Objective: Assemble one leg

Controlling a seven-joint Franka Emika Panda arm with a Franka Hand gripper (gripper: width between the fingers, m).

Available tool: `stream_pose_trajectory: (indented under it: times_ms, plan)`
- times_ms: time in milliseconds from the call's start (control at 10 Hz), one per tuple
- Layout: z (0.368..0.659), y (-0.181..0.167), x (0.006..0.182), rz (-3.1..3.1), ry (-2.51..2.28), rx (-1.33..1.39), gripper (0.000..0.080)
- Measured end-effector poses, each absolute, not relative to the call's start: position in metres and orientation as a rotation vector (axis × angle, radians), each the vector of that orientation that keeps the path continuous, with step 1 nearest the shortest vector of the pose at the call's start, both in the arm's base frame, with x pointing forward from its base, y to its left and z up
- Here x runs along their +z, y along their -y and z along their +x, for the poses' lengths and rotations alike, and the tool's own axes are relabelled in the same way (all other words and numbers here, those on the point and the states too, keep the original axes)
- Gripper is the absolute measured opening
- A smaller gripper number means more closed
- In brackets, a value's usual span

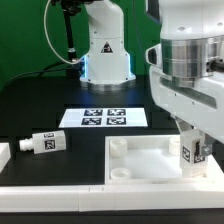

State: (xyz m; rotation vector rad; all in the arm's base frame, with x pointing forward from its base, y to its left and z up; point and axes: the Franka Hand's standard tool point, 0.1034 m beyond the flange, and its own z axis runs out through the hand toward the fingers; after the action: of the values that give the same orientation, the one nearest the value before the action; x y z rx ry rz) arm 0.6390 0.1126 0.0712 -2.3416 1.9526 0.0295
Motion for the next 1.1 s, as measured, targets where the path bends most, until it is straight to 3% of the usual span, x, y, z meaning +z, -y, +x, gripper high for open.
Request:
stream_pose_trajectory:
  times_ms: [300, 400, 500, 600, 700, 1100]
  plan:
    - [0.639, -0.113, 0.071, -2.2, -2.112, 0.038, 0.0284]
    - [0.639, -0.113, 0.072, -2.319, -1.98, 0.026, 0.0439]
    - [0.64, -0.114, 0.073, -2.455, -1.801, 0.013, 0.0439]
    - [0.641, -0.116, 0.077, -2.573, -1.621, -0.004, 0.0568]
    - [0.64, -0.12, 0.079, -2.697, -1.403, -0.015, 0.0633]
    - [0.638, -0.12, 0.078, -2.872, -1.01, -0.03, 0.0649]
